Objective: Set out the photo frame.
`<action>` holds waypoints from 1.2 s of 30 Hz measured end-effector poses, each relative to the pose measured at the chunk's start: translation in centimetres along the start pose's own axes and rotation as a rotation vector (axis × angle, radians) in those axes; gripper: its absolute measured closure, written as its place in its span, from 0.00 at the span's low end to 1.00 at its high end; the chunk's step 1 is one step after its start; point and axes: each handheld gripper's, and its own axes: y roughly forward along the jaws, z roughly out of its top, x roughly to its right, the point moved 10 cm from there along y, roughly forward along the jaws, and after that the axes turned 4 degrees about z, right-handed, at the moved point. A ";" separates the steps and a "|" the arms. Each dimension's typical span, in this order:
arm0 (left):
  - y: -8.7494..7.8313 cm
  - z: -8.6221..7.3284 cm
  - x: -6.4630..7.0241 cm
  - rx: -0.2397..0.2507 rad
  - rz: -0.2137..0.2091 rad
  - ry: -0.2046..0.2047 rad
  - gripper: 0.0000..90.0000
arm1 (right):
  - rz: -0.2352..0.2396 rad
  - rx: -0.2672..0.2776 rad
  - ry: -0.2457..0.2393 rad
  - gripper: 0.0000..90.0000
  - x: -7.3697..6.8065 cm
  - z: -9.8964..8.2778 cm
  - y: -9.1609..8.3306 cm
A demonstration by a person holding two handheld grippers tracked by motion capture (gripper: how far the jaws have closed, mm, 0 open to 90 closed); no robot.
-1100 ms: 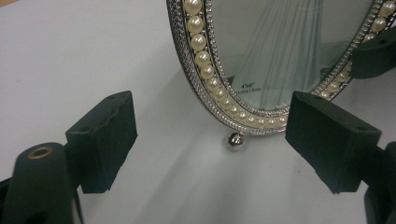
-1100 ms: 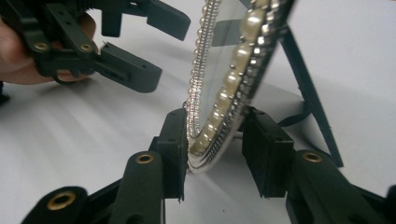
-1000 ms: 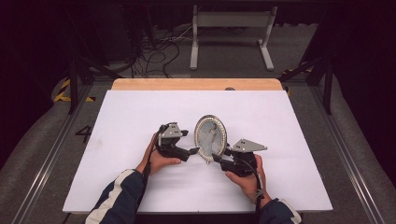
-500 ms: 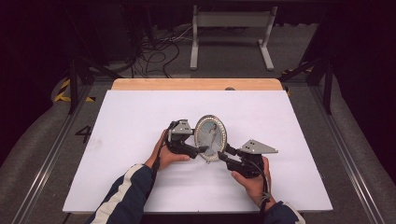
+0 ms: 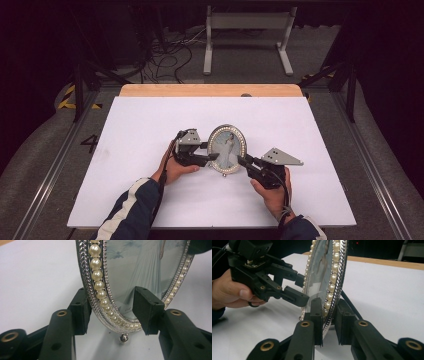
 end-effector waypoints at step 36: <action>-1.4 1.2 0.0 0.032 0.053 0.009 0.58 | -0.055 0.043 -0.051 0.86 0.1 0.5 -0.1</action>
